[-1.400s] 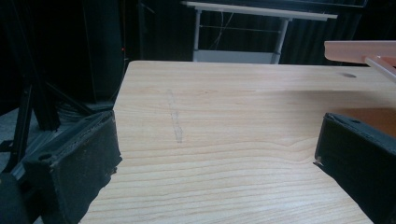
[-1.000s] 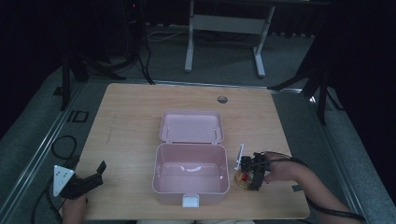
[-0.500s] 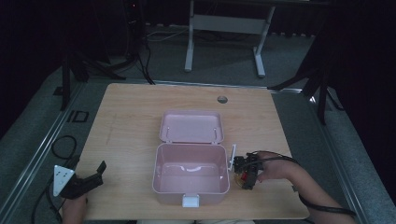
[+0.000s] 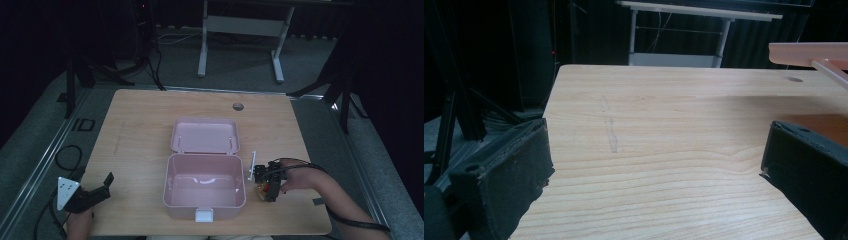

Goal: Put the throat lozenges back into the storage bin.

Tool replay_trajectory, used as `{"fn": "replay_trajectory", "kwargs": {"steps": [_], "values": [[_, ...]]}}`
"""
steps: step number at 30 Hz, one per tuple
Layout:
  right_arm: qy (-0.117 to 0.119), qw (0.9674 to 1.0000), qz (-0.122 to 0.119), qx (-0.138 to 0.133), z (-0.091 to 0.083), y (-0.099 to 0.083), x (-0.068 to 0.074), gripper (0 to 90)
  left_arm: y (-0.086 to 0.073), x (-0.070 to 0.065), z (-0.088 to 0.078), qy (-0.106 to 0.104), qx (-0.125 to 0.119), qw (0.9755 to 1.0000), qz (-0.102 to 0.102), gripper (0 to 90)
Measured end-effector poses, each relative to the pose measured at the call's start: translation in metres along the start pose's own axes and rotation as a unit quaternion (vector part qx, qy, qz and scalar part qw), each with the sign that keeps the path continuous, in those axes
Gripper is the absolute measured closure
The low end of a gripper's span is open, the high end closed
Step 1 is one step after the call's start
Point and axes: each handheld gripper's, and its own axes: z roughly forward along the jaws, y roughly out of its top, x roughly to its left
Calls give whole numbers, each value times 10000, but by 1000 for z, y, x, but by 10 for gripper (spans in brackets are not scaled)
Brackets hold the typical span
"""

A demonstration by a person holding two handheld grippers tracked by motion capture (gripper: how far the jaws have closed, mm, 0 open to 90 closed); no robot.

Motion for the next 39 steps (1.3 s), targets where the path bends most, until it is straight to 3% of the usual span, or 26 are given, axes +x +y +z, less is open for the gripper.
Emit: {"fn": "replay_trajectory", "kwargs": {"steps": [7, 18, 21, 24, 30, 39], "values": [[126, 9998, 135, 20, -19, -7, 0, 198, 0, 0, 0, 19, -5, 10000, -7, 3], [-11, 9998, 134, -129, -68, -13, 6, 199, 0, 0, 0, 22, 6, 10000, -5, 4], [-68, 9996, 181, -221, -95, -12, 6, 198, 0, 0, 0, 24, 2, 10000, -7, 4], [-164, 9994, 165, -248, -109, -9, 7, 199, 0, 0, 0, 18, 1, 10000, -10, 4], [-232, 9994, 51, -252, -120, -2, 11, 199, 0, 1, 0, 3, 3, 10000, -6, 3], [-86, 9991, -257, -334, -133, 25, 20, 199, 0, 0, 0, -12, 20, 10000, -18, 4]]}}
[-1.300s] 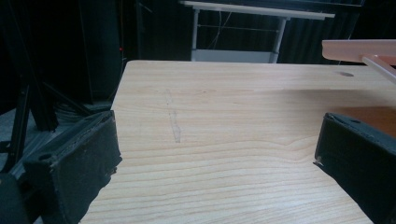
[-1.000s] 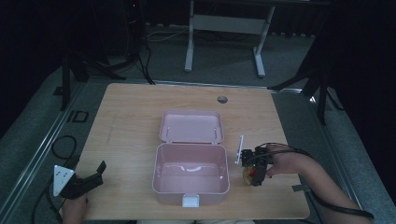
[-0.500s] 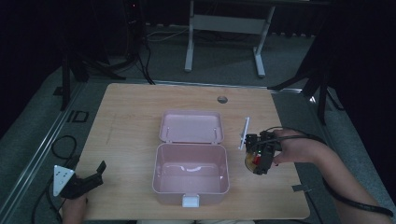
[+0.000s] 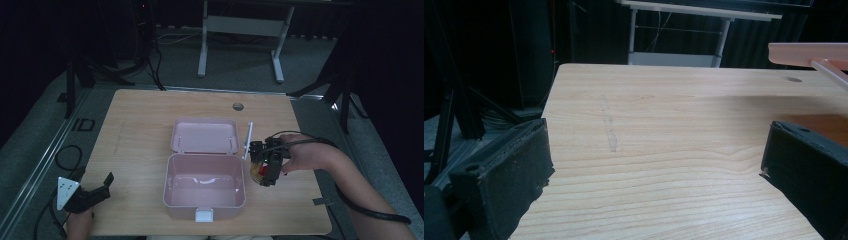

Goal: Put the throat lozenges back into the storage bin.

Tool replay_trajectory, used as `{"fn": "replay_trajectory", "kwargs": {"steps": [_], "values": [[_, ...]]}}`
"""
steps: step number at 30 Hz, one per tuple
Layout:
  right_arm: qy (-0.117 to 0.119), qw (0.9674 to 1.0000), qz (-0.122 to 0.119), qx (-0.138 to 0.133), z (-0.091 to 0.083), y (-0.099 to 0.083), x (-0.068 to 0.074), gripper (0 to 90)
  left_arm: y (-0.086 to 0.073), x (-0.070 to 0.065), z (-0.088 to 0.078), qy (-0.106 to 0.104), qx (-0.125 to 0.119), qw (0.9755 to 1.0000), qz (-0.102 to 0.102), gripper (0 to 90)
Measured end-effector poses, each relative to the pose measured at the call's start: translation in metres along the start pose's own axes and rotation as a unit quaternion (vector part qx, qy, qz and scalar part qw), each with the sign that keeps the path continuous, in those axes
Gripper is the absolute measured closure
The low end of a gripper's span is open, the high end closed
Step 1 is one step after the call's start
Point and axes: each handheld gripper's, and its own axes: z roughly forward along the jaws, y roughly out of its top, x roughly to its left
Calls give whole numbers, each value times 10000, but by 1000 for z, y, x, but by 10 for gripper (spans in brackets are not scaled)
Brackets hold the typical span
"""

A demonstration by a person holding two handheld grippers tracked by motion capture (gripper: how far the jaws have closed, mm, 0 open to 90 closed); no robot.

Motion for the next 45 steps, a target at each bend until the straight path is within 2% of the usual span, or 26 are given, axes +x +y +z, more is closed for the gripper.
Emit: {"fn": "replay_trajectory", "kwargs": {"steps": [9, 14, 20, 21, 25, 33, 40, 45], "values": [[7, 9994, -329, -88, -3, 32, 8, 198, 0, 0, 0, -4, 15, 10000, 11, 4], [-42, 9981, -584, -167, -5, 57, 15, 199, 0, 0, 0, -7, 15, 10000, 18, 4], [-50, 9971, -746, -165, -6, 72, 20, 199, 0, 0, 0, -17, 16, 10000, -1, 4], [-53, 9967, -792, -182, -6, 80, 23, 199, 0, 0, 0, -26, 10, 10000, 8, 4], [-49, 9962, -846, -200, -3, 85, 24, 199, 0, 0, 0, -28, 11, 10000, 5, 3], [50, 9951, -991, -31, 26, 95, 24, 199, 0, 0, 0, -29, 14, 10000, 14, 4], [141, 9940, -1084, -45, 56, 97, 23, 199, 0, 0, 0, -26, 20, 10000, 16, 4], [149, 9930, -1171, -31, 68, 98, 24, 199, 0, 0, 0, -22, 31, 10000, 23, 3]]}}
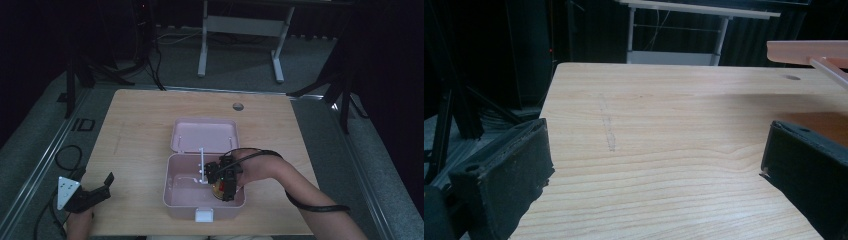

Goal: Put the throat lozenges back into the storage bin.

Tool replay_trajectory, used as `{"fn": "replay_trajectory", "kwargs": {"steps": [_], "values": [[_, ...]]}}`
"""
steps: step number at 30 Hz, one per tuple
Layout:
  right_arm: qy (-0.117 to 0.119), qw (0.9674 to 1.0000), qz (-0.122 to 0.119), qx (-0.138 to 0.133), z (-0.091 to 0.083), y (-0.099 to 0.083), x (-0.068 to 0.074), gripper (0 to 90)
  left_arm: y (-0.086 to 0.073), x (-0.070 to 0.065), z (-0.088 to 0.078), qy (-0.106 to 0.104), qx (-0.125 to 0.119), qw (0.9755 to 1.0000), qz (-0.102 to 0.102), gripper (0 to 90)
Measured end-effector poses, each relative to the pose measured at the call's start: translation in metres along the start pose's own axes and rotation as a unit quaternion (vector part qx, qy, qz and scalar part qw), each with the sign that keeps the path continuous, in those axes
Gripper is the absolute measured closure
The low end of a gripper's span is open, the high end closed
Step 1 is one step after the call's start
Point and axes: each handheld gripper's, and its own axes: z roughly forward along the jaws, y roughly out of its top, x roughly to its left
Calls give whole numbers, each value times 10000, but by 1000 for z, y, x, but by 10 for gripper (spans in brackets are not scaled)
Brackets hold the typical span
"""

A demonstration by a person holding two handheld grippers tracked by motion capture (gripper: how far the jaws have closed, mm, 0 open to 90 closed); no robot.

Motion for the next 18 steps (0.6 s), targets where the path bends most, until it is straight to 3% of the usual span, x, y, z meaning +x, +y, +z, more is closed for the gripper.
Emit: {"fn": "replay_trajectory", "kwargs": {"steps": [7, 18], "values": [[97, 9999, 36, 80, 17, 1, -2, 199, 0, 0, 0, -3, 7, 10000, 4, 3], [56, 9998, 87, 181, 38, -1, -5, 198, 0, 0, 0, -19, 15, 10000, 18, 3]]}}
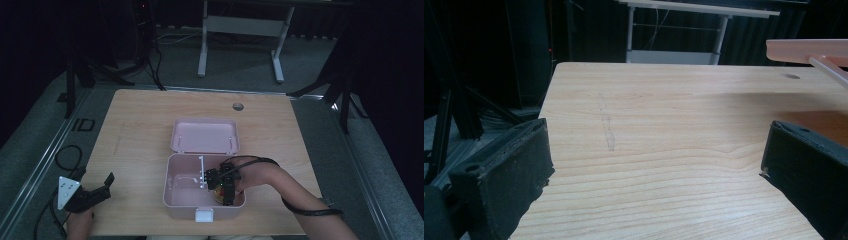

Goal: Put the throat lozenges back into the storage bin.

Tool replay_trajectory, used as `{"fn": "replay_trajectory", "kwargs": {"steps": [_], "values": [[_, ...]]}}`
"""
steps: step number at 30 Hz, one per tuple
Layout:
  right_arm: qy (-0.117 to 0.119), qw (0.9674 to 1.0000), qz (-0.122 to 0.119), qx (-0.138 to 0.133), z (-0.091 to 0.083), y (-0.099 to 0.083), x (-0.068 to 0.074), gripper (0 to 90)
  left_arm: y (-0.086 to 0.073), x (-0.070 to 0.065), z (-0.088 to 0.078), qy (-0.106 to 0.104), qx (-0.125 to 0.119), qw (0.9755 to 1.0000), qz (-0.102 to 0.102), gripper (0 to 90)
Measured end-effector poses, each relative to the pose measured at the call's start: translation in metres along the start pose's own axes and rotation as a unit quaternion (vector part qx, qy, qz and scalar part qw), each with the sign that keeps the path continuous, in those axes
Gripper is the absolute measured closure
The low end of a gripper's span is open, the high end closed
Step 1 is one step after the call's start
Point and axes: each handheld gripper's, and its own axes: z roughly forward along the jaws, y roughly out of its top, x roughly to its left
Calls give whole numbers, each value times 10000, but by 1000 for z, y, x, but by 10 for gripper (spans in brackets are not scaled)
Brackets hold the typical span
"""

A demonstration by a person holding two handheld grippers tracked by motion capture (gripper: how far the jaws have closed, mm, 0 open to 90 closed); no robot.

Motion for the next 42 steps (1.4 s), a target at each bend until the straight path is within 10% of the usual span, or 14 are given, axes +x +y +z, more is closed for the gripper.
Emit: {"fn": "replay_trajectory", "kwargs": {"steps": [10, 24, 33, 42], "values": [[100, 9994, -80, 319, 25, 3, 2, 197, 0, 0, 0, -12, 3, 10000, -7, 4], [165, 9994, 83, 298, 16, 1, 0, 153, 0, 0, 0, -21, 2, 10000, -2, 4], [0, 9988, 172, -463, -29, -12, 3, 119, 0, 0, 0, -17, 2, 10000, 1, 4], [-352, 9906, 253, -1299, -76, -49, 10, 119, 0, 0, 0, -9, -20, 10000, -6, 3]]}}
